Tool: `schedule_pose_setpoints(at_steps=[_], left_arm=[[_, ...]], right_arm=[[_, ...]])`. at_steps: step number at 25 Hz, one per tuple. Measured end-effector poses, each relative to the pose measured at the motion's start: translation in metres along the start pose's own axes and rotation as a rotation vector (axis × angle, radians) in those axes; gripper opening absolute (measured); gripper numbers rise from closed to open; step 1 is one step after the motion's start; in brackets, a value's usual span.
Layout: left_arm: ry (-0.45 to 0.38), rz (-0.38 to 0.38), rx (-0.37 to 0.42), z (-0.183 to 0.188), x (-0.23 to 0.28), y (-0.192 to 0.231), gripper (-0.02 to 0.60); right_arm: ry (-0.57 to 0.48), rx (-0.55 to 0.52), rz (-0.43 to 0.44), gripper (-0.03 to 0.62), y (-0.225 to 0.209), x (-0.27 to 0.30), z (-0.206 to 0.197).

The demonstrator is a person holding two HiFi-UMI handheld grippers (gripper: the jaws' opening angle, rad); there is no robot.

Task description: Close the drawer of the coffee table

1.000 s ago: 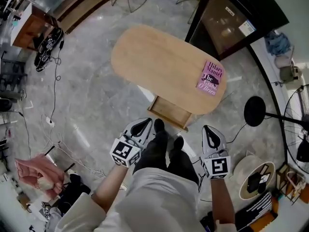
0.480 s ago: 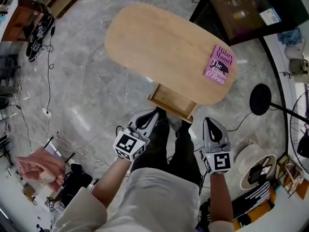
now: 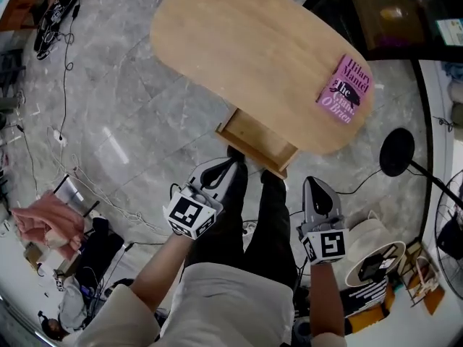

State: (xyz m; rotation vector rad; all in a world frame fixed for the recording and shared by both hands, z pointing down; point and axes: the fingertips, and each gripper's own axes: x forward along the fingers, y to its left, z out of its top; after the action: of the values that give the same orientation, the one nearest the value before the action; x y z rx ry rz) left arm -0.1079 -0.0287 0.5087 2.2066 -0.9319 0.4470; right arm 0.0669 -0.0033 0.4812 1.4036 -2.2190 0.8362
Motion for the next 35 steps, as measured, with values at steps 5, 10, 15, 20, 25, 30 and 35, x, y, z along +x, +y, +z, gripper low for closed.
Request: schedule_pose_setpoints(at_steps=[5, 10, 15, 20, 25, 30, 35], left_arm=[[0.001, 0.048, -0.033, -0.033, 0.023, 0.008, 0.008], [0.011, 0.076, -0.058, -0.068, 0.038, 0.011, 0.008], [0.023, 0.110, -0.097, -0.106, 0.053, 0.016, 0.008], [0.038, 0.132, -0.147, -0.149, 0.068, 0.024, 0.008], [0.052, 0.150, -0.186, -0.189, 0.081, 0.033, 0.008], [0.070, 0.180, -0.223, -0.228, 0.092, 0.045, 0.008], [0.093, 0.209, -0.291, -0.264, 0.102, 0.057, 0.008]], right_arm=[[0.046, -0.018, 0.067, 0.011, -0.010, 0.020, -0.037], [0.076, -0.003, 0.090, 0.011, -0.020, 0.033, -0.074], [0.101, 0.027, 0.124, 0.011, -0.027, 0.046, -0.112], [0.140, 0.037, 0.146, 0.009, -0.027, 0.060, -0.155], [0.180, 0.047, 0.163, 0.011, -0.029, 0.073, -0.192], [0.211, 0.047, 0.178, 0.011, -0.032, 0.084, -0.227], [0.240, 0.056, 0.173, 0.011, -0.038, 0.095, -0.262]])
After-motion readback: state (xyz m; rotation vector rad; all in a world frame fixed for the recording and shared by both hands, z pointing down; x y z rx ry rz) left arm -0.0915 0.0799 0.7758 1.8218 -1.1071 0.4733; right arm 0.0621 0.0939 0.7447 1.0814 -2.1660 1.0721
